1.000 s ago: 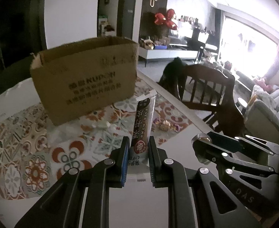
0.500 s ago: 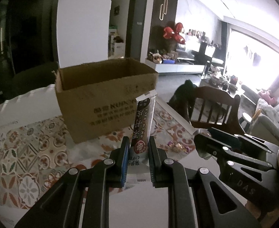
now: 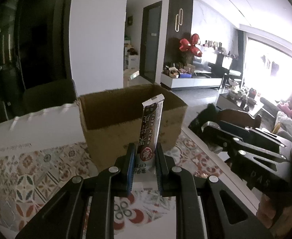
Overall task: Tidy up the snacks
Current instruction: 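Carry both items into the cardboard box and open both tools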
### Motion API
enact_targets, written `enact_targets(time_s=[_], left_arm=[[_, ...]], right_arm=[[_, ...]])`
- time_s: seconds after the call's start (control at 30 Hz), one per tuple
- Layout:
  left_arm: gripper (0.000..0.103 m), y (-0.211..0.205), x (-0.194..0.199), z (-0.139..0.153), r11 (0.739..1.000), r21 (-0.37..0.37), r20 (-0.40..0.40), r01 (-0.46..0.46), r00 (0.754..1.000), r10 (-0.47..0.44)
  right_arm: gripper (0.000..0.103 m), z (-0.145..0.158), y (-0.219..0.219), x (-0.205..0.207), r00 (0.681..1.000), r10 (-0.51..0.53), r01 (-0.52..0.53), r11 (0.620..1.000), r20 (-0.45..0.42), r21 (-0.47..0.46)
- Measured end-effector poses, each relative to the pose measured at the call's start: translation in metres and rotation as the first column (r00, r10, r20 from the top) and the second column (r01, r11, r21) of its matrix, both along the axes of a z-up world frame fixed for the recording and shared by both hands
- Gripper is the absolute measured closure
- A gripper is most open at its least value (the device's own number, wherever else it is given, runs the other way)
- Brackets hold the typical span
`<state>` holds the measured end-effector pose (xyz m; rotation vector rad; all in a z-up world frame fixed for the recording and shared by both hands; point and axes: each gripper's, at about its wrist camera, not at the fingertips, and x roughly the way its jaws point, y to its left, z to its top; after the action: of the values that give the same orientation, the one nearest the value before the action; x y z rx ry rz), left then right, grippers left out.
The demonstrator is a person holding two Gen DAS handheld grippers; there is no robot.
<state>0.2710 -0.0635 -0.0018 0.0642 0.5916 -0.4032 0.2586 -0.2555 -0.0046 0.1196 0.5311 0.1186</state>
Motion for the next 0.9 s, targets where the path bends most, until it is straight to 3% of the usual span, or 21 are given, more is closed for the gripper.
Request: enact_targets(time_s=[0.57,0.9], left_arm=[[0.083,0.004,0.065,0.019,0.998,0.045,0.026,-0.033,0.999,0.032],[0.083,0.001,0.113,0.013,0.998,0.053,-0.048,-0.027,0.998,0.03]], right_arm=[[0.073,0.031,0.017,0.073,0.998,0.051,-0.048,0.996,0.045,-0.077],[0.073,0.035,0.013,0.125,0.997,0.072,-0.072,0.993,-0.005,-0.099]])
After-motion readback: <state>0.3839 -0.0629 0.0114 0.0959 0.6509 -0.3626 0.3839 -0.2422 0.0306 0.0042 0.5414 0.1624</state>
